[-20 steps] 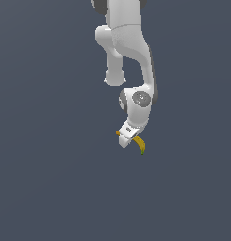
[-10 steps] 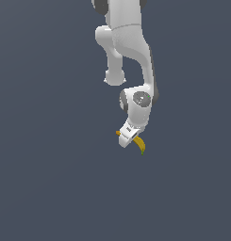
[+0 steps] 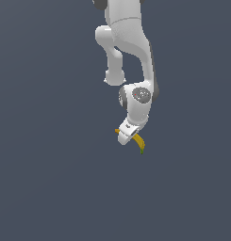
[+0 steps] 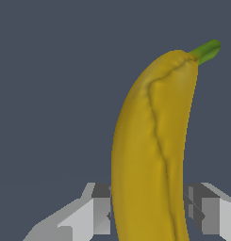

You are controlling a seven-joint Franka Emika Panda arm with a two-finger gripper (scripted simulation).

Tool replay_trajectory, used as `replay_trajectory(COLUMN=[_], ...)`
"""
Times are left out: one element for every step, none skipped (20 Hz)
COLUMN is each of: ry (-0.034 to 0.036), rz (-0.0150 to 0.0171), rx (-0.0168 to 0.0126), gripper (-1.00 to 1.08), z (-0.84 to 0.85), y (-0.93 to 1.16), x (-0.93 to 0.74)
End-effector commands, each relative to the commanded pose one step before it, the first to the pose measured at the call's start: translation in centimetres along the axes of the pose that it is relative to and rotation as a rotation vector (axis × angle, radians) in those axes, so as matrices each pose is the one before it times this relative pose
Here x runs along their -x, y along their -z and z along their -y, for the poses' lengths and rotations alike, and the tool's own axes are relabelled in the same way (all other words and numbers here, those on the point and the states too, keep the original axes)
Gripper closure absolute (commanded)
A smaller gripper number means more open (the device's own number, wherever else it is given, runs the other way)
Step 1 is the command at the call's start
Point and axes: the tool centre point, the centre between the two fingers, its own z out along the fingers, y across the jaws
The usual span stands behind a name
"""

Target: Pick up the object and move it to a goal position.

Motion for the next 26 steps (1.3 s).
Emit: replay_trajectory(ry=[-0.00009,0.00005,0.00000,0.00000,0.00000,0.00004,0.00000,0.00000,0.00000,0.00000,0.00000,0.00000,0.00000,-0.00003,0.00000,-0.00003,0.00000,-0.00004,0.00000,-0.00008,0.00000,-0.00011,0.00000,-0.00020,0.00000,0.00000], rz=[-0.00202,0.00038,0.00000,0.00000,0.00000,0.00041,0.00000,0.00000,0.00000,0.00000,0.00000,0.00000,0.00000,0.00012,0.00000,-0.00035,0.00000,-0.00031,0.00000,-0.00047,0.00000,-0.00034,0.00000,-0.00032,0.00000,0.00000], rx=[0.00203,0.00030,0.00000,0.00000,0.00000,0.00026,0.00000,0.00000,0.00000,0.00000,0.00000,0.00000,0.00000,-0.00047,0.00000,-0.00034,0.00000,-0.00037,0.00000,-0.00050,0.00000,-0.00033,0.00000,-0.00030,0.00000,0.00000], gripper=[1.08,1.08,1.08,1.08,1.08,1.08,1.08,1.08,1.08,1.08,1.08,1.08,1.08,1.08,1.08,1.08,1.08,1.08,1.08,1.08,1.08,1.08,1.08,1.08,1.08,1.08], z=[-0.079,-0.002,-0.006,-0.006,-0.007,-0.003,-0.007,-0.007,-0.007,-0.007,-0.007,-0.007,-0.006,-0.014,-0.006,-0.013,-0.006,-0.015,-0.008,-0.023,-0.010,-0.024,-0.014,-0.032,-0.019,-0.021], y=[1.222,0.543,0.600,0.652,0.703,0.747,0.811,0.865,0.917,0.964,0.999,1.013,1.027,1.021,1.061,1.085,1.106,1.133,1.160,1.148,1.121,1.098,1.069,1.045,1.013,0.982], x=[0.218,0.139,0.156,0.168,0.181,0.189,0.206,0.218,0.230,0.239,0.246,0.246,0.247,0.248,0.250,0.259,0.255,0.266,0.262,0.269,0.249,0.254,0.235,0.243,0.220,0.212])
